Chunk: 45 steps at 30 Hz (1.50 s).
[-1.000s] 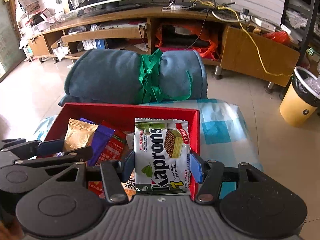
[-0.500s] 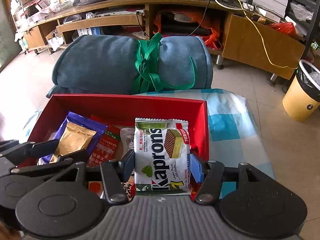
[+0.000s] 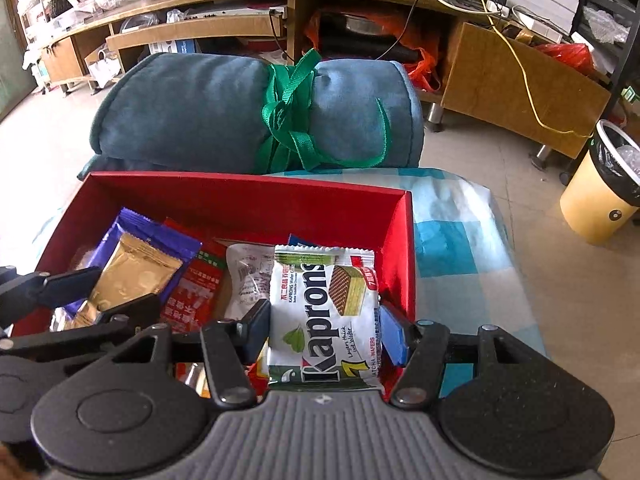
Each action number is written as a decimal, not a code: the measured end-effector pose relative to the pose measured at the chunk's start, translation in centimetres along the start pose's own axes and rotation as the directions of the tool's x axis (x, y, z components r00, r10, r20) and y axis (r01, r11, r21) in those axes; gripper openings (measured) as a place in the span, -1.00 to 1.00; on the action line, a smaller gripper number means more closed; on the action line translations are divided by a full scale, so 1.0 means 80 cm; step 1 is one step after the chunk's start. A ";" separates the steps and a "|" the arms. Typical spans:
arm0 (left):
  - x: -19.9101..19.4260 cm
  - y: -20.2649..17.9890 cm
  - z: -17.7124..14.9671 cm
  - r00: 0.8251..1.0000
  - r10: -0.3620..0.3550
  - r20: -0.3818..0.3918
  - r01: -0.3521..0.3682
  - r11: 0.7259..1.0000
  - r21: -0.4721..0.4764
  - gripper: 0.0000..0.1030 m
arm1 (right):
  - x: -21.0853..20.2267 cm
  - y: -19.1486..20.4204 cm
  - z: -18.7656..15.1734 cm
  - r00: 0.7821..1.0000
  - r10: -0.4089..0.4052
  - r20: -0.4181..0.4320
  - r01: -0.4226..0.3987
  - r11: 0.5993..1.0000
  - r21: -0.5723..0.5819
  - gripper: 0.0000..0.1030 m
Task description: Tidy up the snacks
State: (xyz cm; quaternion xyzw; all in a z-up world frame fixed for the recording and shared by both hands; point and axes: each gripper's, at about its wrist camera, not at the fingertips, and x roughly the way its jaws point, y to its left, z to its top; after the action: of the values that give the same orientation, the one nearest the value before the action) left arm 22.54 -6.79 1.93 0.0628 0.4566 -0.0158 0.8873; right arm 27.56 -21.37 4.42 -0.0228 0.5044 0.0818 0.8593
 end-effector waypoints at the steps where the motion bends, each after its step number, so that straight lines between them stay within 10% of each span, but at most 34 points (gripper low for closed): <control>1: -0.001 0.001 0.000 1.000 -0.005 -0.002 0.005 1.000 0.001 0.08 | -0.001 -0.001 0.000 1.000 0.005 -0.003 -0.005 1.000 -0.004 0.01; 23: -0.049 0.049 -0.014 0.998 0.028 0.054 -0.022 0.995 -0.102 0.63 | -0.051 0.000 -0.008 0.988 0.149 0.048 -0.150 0.988 0.033 0.26; 45: -0.079 0.055 -0.056 0.998 0.021 0.051 -0.015 0.993 -0.115 0.84 | -0.108 0.019 -0.072 0.992 0.085 0.089 -0.089 0.995 0.034 0.30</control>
State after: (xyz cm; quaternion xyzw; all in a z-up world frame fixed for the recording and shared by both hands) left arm 15.62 -2.04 4.89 0.0153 0.4329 0.0166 0.9011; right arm 18.20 -21.58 9.21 0.0192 0.4684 0.1105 0.8764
